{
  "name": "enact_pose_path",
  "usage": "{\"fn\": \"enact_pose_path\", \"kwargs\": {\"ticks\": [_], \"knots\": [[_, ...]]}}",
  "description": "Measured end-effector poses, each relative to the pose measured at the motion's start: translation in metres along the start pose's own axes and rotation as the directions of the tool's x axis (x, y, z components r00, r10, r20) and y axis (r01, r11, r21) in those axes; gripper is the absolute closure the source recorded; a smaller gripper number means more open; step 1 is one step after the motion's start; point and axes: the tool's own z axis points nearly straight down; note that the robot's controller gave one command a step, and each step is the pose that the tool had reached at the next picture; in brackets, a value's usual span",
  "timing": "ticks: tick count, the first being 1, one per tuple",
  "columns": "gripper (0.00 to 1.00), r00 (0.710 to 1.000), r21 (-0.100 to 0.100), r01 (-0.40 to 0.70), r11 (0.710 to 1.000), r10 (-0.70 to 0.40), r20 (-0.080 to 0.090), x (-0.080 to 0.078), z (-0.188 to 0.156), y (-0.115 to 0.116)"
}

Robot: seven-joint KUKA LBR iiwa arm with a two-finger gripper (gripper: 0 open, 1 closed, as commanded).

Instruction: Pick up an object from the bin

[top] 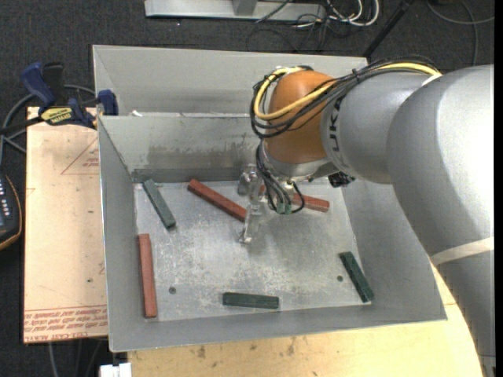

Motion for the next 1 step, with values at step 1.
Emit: {"fn": "enact_pose_path", "kwargs": {"ticks": [1], "knots": [[1.0,1.0,-0.004,0.004,1.0,-0.004,0.006,-0.0012,-0.0043,0.0034]]}}
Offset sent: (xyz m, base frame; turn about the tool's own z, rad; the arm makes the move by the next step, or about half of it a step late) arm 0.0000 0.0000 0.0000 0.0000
